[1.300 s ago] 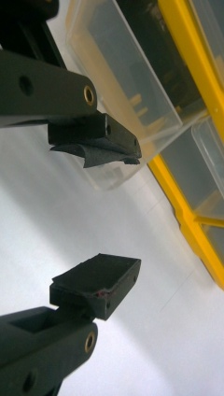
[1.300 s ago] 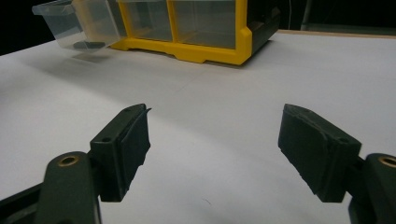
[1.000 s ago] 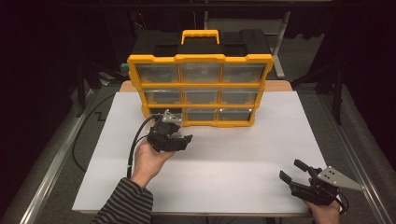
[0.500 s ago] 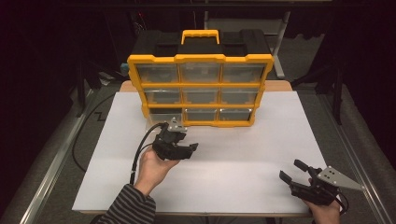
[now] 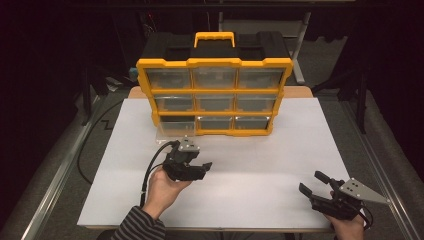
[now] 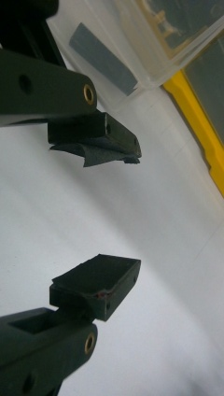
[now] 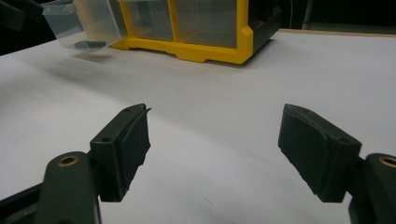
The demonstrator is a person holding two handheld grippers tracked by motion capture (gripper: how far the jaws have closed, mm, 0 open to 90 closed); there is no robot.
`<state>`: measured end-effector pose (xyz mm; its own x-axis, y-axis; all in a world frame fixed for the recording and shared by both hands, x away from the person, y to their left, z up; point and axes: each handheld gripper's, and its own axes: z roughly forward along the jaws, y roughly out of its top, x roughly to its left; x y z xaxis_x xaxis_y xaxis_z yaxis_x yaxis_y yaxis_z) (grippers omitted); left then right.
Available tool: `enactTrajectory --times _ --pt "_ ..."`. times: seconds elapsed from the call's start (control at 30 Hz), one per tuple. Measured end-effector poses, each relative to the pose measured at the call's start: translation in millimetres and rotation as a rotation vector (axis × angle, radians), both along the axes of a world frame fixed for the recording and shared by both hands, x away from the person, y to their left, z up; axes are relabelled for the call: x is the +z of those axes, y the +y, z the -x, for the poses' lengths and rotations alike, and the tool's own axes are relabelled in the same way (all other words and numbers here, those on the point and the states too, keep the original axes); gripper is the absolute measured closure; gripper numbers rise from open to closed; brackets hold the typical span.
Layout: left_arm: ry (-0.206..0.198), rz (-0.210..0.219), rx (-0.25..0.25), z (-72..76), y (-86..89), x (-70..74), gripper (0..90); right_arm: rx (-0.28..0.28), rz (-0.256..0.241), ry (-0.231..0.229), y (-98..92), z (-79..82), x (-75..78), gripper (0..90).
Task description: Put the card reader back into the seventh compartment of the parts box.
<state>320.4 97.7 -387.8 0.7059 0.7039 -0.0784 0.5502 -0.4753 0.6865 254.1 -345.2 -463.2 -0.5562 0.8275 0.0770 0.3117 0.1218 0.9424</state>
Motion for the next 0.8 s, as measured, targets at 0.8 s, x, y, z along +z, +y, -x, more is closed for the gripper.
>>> enactTrajectory --times 0.8 --pt "-0.025 0.048 0.056 19.4 27.0 -23.1 37.3 0.001 0.003 0.001 0.7 -0.2 -0.1 25.2"
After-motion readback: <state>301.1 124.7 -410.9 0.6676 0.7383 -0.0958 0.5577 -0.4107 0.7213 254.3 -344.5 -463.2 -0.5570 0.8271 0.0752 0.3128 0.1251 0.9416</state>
